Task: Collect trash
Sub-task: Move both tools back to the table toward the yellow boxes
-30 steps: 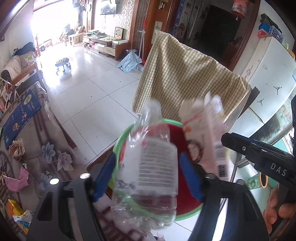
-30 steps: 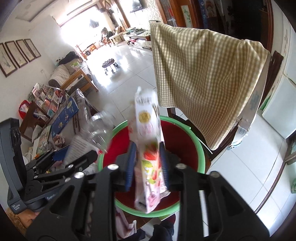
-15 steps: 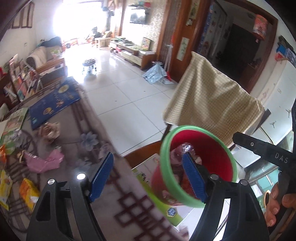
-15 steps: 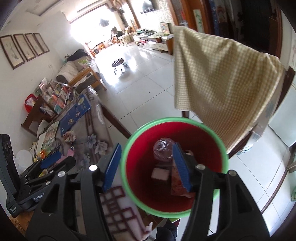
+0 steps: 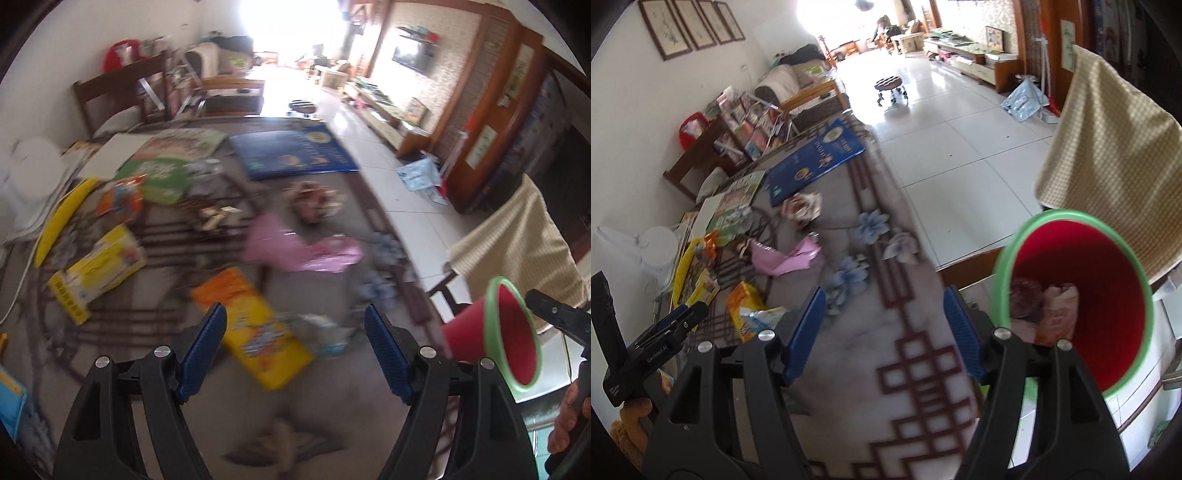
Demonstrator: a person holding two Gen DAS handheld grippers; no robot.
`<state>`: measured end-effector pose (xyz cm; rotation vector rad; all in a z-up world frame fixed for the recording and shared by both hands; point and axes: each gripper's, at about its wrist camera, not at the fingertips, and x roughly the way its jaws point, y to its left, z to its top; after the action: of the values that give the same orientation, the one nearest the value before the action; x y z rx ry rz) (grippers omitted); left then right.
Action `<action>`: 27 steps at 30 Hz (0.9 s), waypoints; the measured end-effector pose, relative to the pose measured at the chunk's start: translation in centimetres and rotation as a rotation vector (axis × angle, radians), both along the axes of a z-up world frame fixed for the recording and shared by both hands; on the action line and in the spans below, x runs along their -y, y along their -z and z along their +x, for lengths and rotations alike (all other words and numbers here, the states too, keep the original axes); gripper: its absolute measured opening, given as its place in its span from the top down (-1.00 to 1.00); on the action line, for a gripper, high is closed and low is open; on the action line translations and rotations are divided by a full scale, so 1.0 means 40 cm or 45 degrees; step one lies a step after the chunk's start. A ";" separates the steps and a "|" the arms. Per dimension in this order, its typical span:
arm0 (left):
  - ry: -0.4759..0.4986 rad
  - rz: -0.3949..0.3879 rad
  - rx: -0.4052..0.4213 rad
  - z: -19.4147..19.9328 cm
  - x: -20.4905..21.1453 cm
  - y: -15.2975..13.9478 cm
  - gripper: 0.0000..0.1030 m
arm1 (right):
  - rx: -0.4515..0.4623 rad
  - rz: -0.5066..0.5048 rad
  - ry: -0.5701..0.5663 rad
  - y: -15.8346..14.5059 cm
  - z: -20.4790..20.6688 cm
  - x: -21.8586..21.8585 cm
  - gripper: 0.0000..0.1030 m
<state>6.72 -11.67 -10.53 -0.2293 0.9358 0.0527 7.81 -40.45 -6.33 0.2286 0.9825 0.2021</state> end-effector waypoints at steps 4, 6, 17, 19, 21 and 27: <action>-0.092 0.036 -0.042 -0.038 -0.163 0.031 -0.42 | -0.024 -0.011 -0.074 0.010 -0.011 -0.135 -0.32; -0.117 0.058 -0.066 -0.047 -0.236 0.046 -0.42 | -0.036 -0.009 -0.098 0.018 -0.020 -0.195 -0.33; -0.043 0.197 -0.133 -0.009 -0.491 0.096 -0.43 | -0.103 0.006 -0.109 0.063 -0.055 -0.397 -0.34; -0.014 0.236 -0.163 0.024 -0.515 0.111 -0.43 | -0.110 0.005 -0.111 0.065 -0.056 -0.419 -0.43; -0.004 0.251 -0.160 0.044 -0.530 0.115 -0.43 | -0.122 0.002 -0.131 0.067 -0.060 -0.446 -0.45; 0.057 0.275 -0.261 0.138 -0.572 0.185 -0.43 | -0.166 -0.035 -0.214 0.091 -0.054 -0.533 -0.45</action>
<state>12.25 11.20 -17.92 -0.0024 1.1299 0.1371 5.64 -19.12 -9.97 0.1352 1.1346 0.3301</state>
